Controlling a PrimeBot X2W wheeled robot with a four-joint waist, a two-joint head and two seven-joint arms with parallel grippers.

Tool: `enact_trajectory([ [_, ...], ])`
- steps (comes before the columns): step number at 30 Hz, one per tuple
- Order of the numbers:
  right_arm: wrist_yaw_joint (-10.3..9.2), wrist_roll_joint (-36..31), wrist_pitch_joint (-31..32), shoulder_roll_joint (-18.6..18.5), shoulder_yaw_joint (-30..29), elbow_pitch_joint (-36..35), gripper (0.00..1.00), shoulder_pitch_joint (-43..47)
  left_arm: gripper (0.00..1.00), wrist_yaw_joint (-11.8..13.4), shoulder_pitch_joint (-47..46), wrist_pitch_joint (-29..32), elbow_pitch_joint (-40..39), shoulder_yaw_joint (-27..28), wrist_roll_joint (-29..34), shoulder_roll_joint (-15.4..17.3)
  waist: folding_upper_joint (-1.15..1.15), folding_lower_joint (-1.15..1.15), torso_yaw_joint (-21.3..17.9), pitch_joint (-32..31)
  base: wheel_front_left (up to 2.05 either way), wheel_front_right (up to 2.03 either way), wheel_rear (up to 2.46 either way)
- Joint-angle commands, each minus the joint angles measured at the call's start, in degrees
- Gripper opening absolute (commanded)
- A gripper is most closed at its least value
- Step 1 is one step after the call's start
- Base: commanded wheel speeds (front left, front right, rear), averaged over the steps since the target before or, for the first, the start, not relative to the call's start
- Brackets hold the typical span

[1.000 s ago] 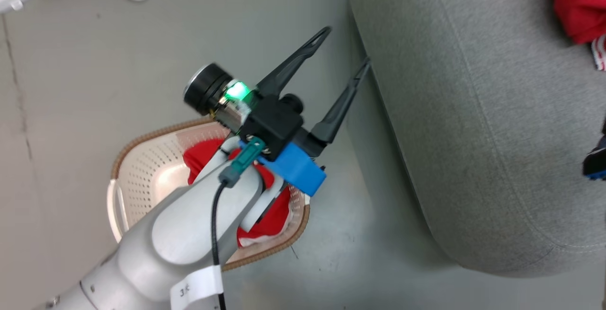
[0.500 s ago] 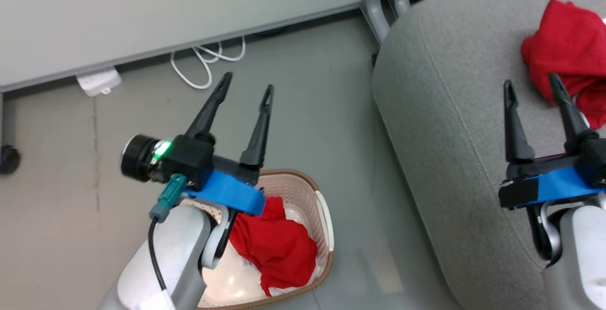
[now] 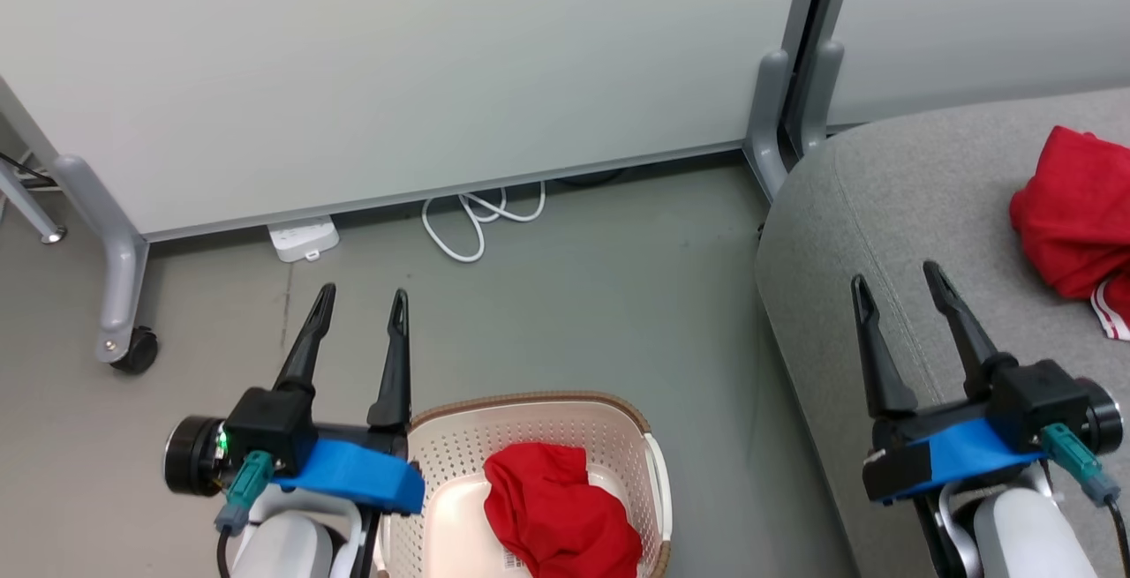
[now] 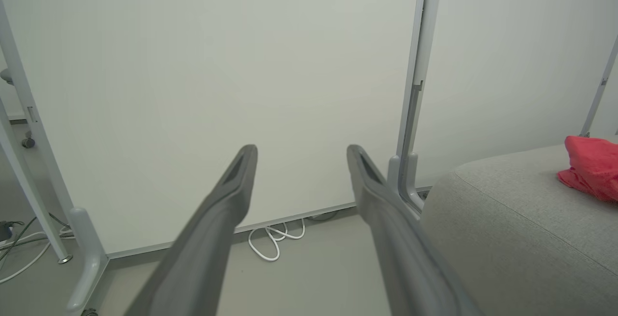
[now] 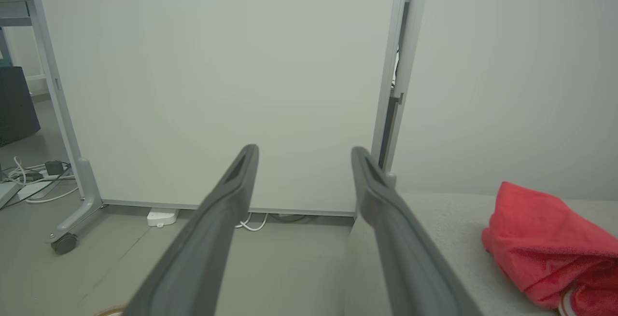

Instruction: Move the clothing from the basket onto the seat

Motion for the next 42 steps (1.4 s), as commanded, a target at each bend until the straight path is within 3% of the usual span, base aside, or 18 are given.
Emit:
enact_trajectory([
  [1, 0.01, 0.31, -0.2, 0.48, -0.39, 0.4, 1.0, 2.05, 1.0, -0.92, 1.64, -0.27, -0.18, 1.25, 0.8, -0.36, 0.0, 0.01, 0.88, -1.26, 0.0, 0.0, 0.0],
  [19, 0.01, 0.46, -0.2, 2.0, -4.44, 1.74, 1.0, 10.13, 1.0, -5.29, 8.04, -0.27, 0.81, 7.6, 5.27, -3.67, 0.0, 0.01, 2.68, -3.26, 0.0, 0.0, 0.0],
  [36, 0.01, 0.43, -0.2, 2.28, -3.83, 2.14, 1.0, 9.79, 1.0, -6.39, 8.43, -0.27, 2.09, 8.2, 6.45, -4.61, 0.0, 0.01, 3.17, -3.05, 0.0, 0.0, 0.0],
  [42, 0.01, 0.93, -0.2, 2.29, -3.21, 2.25, 1.0, 8.81, 1.0, -6.76, 6.29, -0.28, 2.77, 5.81, 6.63, -4.74, 0.0, 0.01, 2.81, -2.32, 0.0, 0.0, 0.0],
])
